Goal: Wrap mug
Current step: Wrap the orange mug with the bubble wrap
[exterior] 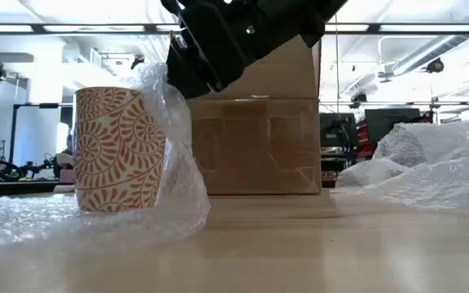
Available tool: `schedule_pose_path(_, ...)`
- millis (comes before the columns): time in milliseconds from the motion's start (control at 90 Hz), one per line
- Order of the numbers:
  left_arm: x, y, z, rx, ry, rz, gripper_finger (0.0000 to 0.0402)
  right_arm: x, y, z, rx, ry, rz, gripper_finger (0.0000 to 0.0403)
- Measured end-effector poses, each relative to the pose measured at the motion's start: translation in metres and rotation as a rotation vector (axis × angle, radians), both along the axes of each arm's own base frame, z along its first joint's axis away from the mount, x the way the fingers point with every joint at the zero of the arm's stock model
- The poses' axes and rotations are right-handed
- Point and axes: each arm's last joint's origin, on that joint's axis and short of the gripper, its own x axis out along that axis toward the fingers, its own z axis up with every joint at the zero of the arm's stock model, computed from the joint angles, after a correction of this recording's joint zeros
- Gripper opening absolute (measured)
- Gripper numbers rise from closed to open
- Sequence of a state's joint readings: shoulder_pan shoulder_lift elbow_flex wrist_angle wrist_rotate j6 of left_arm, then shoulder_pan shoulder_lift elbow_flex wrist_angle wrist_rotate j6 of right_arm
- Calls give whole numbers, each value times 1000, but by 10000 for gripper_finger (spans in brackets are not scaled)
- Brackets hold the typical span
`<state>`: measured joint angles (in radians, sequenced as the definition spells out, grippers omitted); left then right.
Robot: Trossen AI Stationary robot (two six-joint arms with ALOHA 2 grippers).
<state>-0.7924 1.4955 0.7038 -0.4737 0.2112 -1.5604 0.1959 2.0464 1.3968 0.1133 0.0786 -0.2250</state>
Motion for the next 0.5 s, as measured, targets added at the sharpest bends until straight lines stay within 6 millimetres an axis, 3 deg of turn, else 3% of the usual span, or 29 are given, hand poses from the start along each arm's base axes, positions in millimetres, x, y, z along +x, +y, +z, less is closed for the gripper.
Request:
schedule_pose_path(167,3,-5,-18,-71,5,-11,205,0,0,0,6,-2,-8,2)
schedule_pose_path(278,4,-7,-27,-67,48,-16,190,0,-1,0,6,-3,-9,2)
schedule_pose_path(389,6,-6,-29,-74,63,-7,137,0,-1,0,7,-3,-11,2)
schedule_pose_path(500,11,-8,-19,-60,1,9,46,0,-1,0,12,-2,-14,2)
